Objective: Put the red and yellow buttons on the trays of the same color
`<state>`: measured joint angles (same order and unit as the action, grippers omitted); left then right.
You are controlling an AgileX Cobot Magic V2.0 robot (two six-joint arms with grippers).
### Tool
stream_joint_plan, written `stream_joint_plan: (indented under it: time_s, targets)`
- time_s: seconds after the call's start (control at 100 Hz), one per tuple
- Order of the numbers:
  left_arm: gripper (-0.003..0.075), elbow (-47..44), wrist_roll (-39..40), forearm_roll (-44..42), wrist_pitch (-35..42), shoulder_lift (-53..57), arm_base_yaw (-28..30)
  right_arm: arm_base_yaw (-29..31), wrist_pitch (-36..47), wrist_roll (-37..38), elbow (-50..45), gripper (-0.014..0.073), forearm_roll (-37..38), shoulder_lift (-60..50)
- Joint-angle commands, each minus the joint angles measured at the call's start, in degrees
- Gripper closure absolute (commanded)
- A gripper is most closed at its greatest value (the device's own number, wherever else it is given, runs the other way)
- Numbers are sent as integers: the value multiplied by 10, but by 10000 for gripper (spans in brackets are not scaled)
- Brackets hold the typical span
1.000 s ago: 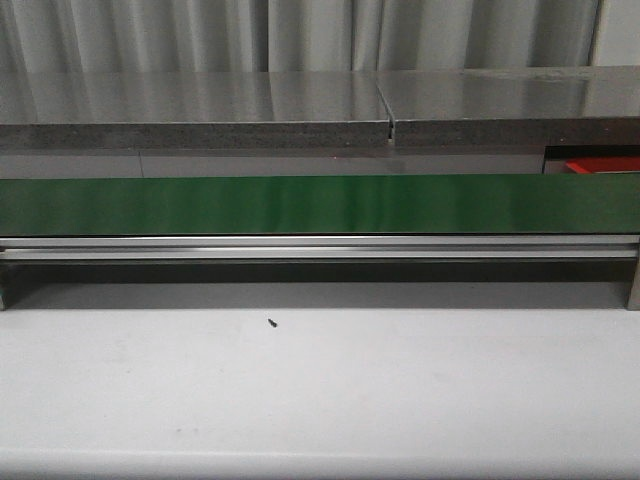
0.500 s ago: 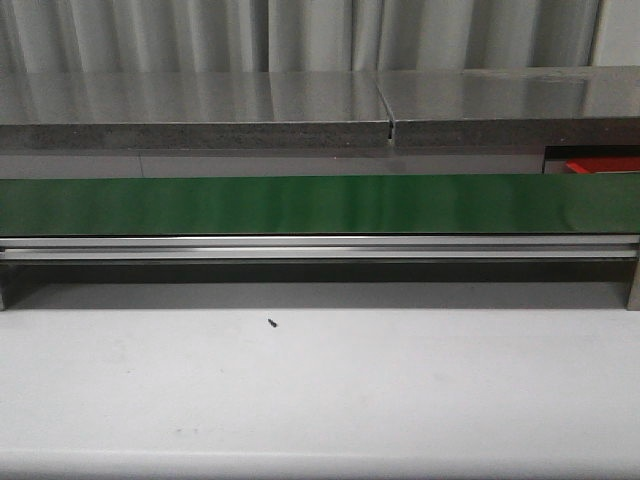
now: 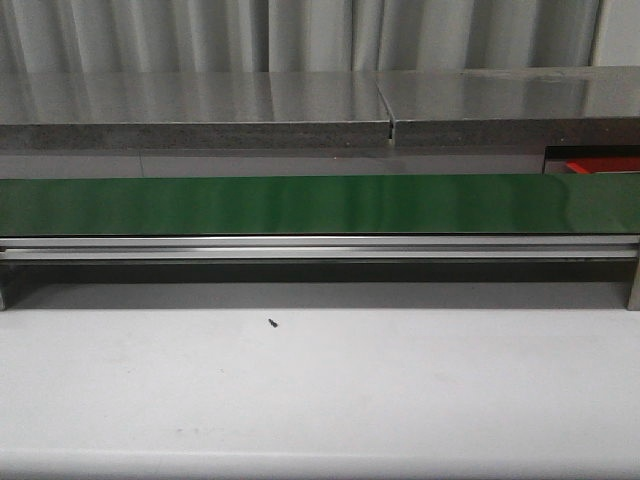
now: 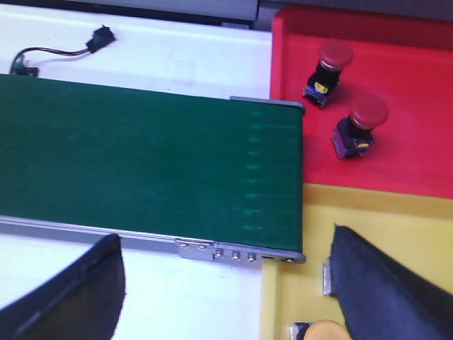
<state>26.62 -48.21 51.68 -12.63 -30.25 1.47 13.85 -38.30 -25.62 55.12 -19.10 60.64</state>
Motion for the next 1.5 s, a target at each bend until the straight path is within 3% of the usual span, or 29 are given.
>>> stream_joint_plan:
  time_s: [0.0, 0.13, 0.42, 1.02, 1.14, 1.26, 1.33, 1.4, 1.49]
  targets:
    - [739, 16, 1, 14, 28, 0, -4, -16, 33, -19, -4, 10, -10, -42]
    - [739, 16, 1, 14, 28, 0, -4, -42, 46, -24, -45, 134, -10, -91]
    - [739, 16, 1, 14, 28, 0, -4, -49, 48, -24, -80, 669, -10, -133]
    - [722, 16, 1, 14, 23, 0, -4, -49, 40, -24, -80, 662, -10, -132]
    - [573, 16, 1, 10, 5, 0, -4, -49, 40, -24, -80, 662, -10, -132]
    - [281, 16, 1, 10, -4, 0, -4, -49, 40, -24, -80, 662, -10, -132]
    - [153, 16, 1, 10, -2, 0, -4, -49, 40, -24, -80, 662, -10, -132]
    - [107, 16, 1, 10, -3, 0, -4, -49, 40, -24, -80, 662, -10, -132]
    - [111, 16, 3, 10, 4, -1, -4, -49, 40, -24, -80, 662, -10, -132]
